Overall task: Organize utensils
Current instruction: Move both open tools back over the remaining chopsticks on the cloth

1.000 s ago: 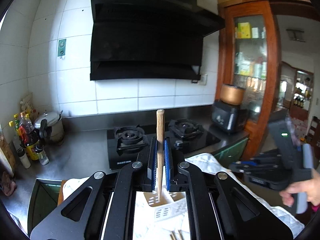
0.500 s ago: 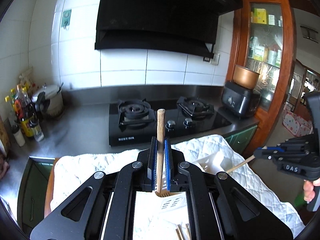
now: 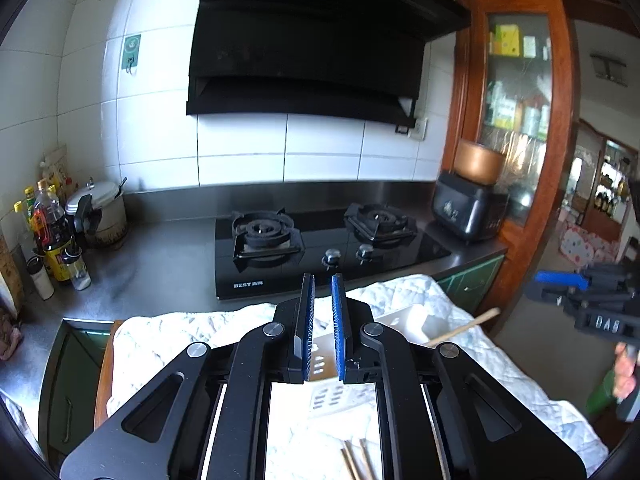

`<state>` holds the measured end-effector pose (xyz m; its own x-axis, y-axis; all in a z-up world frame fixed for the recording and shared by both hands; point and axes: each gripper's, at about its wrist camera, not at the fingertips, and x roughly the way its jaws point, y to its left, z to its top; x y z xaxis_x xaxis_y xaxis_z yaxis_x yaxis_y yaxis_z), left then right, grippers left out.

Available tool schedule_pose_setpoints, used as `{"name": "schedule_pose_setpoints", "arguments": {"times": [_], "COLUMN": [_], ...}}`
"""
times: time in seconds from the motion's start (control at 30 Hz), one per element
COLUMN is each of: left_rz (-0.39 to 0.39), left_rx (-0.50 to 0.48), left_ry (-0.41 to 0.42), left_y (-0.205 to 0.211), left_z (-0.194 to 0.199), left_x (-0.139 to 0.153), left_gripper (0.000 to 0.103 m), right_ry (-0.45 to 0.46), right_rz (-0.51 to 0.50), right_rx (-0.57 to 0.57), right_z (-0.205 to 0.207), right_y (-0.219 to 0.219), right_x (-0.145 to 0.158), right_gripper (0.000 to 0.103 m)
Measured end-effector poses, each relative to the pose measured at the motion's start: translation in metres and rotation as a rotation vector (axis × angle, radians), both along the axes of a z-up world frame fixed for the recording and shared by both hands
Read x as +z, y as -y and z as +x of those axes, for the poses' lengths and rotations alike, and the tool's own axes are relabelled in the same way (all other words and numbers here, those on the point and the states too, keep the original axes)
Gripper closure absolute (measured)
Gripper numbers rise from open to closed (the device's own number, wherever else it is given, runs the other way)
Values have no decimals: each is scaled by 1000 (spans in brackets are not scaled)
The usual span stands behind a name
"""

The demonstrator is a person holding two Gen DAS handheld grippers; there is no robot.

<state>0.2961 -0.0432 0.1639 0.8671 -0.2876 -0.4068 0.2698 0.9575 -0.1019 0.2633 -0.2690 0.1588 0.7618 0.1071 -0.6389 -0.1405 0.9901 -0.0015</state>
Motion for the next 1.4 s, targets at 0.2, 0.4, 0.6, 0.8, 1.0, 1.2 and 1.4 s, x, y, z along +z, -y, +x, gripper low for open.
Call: {"name": "schedule_pose_setpoints", "arguments": {"times": [0.2,0.4,0.6,0.8,1.0,1.2,1.4], "left_rz": [-65,-88,-81,-54,-30,-22,-23], "left_rx": [-23,-20,11,34,62,71,80], "left_ry": [-13,-67,-118,-166,-184,-207,-227], "left_y": [-19,-39,-55,-61,-63,-67,-67], "left_z": [-55,-110,-154,-179,-193,-196,-196], "left_x": [-4,-39,-86,-125,-149,-161,-167], "left_gripper": [93,93,74,74,74,74,74], "right_ry": [-23,-94,-164,-209,-224,-244,-245], "right_rz": [34,62,136,222,233,240,205], "right_rx": [11,-2,-49,-94,-130,-156,-169], "right_z": [-72,-139,-178,-187,-179,-171,-170], "right_y": [-5,-21,-35,-48,-55,-54,-57], "right_x": [-45,-121,-187,-226,-238,-245,-245], "right_gripper": [76,76,82,89,94,95,95]}}
